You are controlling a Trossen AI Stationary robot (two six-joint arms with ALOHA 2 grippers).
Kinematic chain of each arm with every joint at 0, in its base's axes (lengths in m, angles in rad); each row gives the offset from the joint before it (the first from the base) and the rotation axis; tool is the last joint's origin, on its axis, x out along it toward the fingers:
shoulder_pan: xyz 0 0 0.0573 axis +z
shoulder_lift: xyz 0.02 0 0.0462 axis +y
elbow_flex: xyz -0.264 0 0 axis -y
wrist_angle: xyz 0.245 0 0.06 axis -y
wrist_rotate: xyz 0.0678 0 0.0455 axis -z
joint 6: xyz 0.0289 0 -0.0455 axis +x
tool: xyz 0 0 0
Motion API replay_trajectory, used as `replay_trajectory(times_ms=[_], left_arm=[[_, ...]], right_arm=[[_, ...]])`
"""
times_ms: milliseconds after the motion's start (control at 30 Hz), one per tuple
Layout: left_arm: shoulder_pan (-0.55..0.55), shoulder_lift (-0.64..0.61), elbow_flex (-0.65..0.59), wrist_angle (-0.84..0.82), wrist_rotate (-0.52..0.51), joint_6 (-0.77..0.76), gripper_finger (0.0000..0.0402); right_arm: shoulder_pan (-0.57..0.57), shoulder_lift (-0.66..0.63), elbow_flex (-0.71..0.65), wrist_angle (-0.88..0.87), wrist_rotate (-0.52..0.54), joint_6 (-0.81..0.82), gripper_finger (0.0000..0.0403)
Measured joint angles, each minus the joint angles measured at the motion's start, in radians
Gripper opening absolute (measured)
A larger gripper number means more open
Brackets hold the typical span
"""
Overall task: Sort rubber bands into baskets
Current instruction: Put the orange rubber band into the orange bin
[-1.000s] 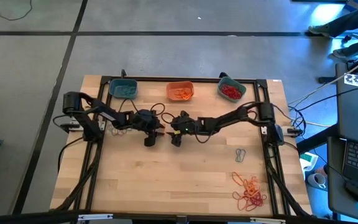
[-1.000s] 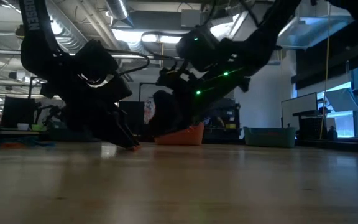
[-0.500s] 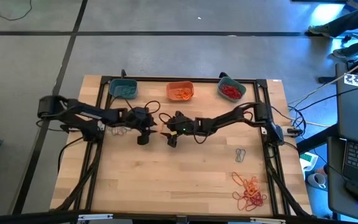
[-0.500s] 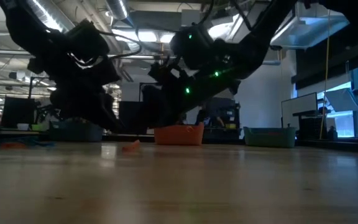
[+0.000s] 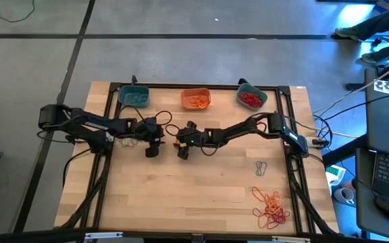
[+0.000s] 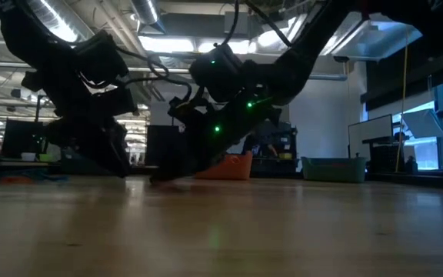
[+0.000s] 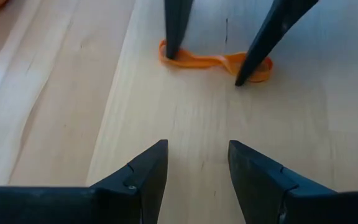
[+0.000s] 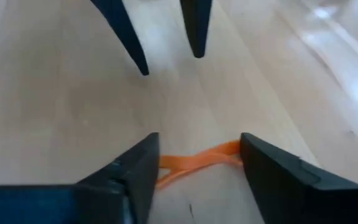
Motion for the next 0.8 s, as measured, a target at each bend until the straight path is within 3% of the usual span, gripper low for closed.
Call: replay_trajectory(times_ms=[300, 800], left_arm=[[0.000, 0.000, 0.000, 0.004, -0.002, -0.002, 0.0166], [0.000, 0.000, 0.000, 0.006, -0.002, -0.022, 0.0166]], right_arm=[[0.003, 0.000, 0.000, -0.010, -0.020, -0.071, 0.0020], [-0.002, -0.216, -0.005, -0.270, 0.098, -0.177, 0.0012]])
